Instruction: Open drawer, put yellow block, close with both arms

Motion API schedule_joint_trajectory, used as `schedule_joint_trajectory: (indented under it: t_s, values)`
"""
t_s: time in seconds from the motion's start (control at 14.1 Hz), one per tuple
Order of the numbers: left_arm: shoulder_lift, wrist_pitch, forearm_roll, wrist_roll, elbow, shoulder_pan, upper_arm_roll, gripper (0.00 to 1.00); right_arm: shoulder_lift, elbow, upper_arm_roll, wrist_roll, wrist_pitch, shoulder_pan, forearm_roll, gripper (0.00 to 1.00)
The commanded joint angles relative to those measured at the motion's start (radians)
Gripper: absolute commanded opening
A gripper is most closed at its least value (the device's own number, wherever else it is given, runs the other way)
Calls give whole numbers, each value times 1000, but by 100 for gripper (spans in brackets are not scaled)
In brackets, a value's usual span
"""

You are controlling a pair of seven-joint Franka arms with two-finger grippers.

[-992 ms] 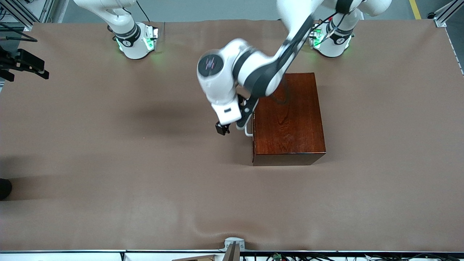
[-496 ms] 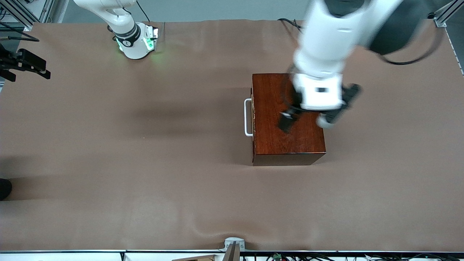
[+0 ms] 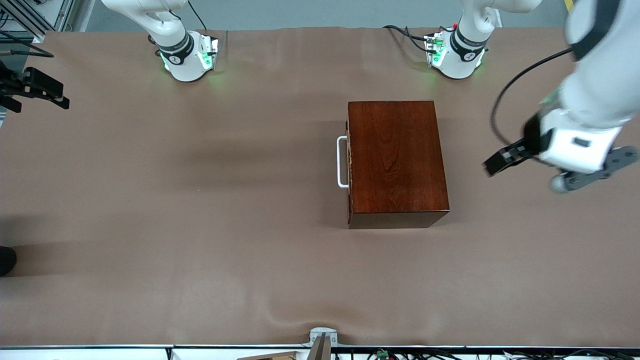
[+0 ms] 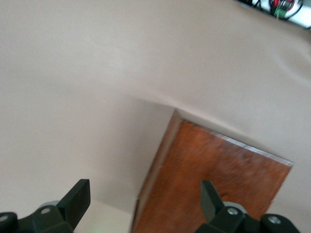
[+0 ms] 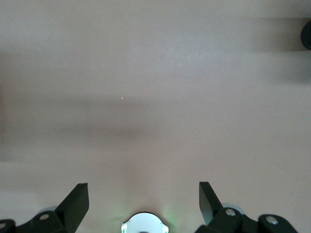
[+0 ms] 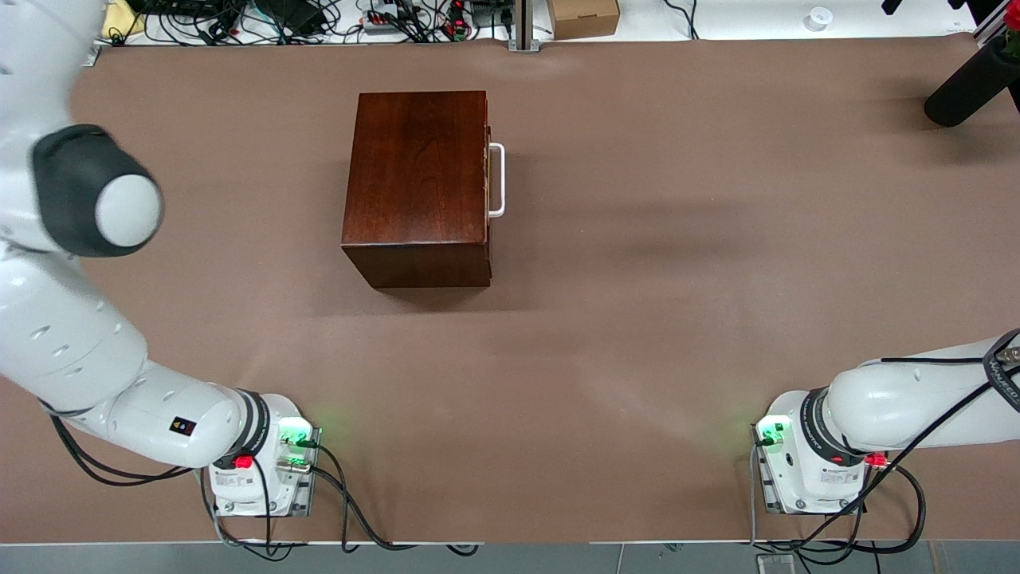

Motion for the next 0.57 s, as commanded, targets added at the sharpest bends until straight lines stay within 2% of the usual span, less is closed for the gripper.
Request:
schedule_joint_trajectory:
  t_s: [0.0,0.14,0.21,0.43,0.5]
  values:
    - [-210,56,-6,128,-277,102,-75,100,-10,-2,0,-2,-1,3,-6,100]
    - [-305,85,0,262,-388,245,-190,100,-10,-2,0,-2,-1,5,-8,100]
    - [-343,85,2,301,-425,293,-225,100,-10,-2,0,-2,-1,5,-8,100]
    - [-452,86,3,430,-526,345,-243,100,-10,-2,0,-2,-1,5,-6,100]
    - [-460,79,3,467,-526,358,-243,100,-10,-2,0,-1,-1,6,-6,100]
